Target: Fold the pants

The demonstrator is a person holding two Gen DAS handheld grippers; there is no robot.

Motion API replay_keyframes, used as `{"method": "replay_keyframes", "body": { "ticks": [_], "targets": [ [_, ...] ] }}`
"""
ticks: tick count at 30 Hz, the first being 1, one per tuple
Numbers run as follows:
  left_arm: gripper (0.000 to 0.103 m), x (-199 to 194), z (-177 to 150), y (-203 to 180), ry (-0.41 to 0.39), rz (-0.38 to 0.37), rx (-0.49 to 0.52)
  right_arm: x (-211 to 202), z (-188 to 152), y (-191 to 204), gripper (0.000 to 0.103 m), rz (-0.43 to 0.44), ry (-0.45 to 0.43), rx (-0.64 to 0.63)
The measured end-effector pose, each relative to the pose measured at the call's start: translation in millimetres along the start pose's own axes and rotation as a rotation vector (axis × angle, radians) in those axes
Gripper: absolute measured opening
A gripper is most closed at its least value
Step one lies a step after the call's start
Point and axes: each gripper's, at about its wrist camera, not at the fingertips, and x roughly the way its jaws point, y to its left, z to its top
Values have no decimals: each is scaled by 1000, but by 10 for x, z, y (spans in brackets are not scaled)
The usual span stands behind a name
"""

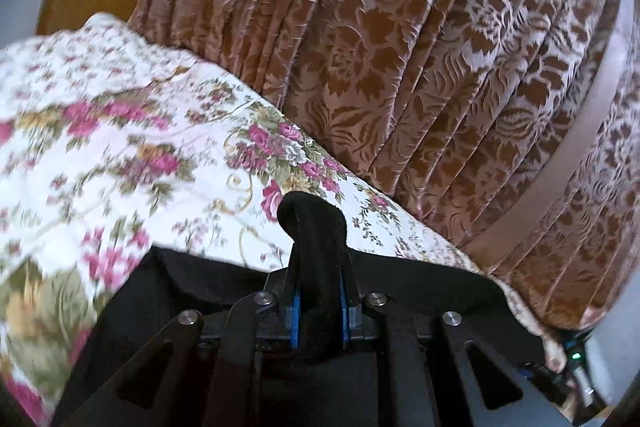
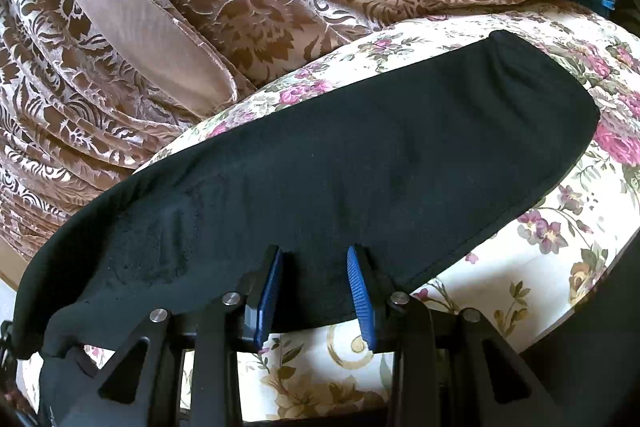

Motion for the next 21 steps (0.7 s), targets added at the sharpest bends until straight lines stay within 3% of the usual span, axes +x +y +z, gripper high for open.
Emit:
{"method": "replay_keyframes", "body": {
  "ticks": [9, 13, 16, 21],
  "targets": [
    [14, -59, -466, 325, 47, 0, -174, -15, 4, 23, 34, -14, 0, -13],
    [14, 3, -596, 410, 47, 6, -202, -161, 37, 171, 34, -72, -40, -66],
    [14, -14, -601, 397, 37, 0, -190, -397, -10, 328, 38, 3, -119, -85],
    [14, -39, -608, 424, 35, -19, -201, -408, -158, 731, 39, 91, -75, -160]
  ]
}}
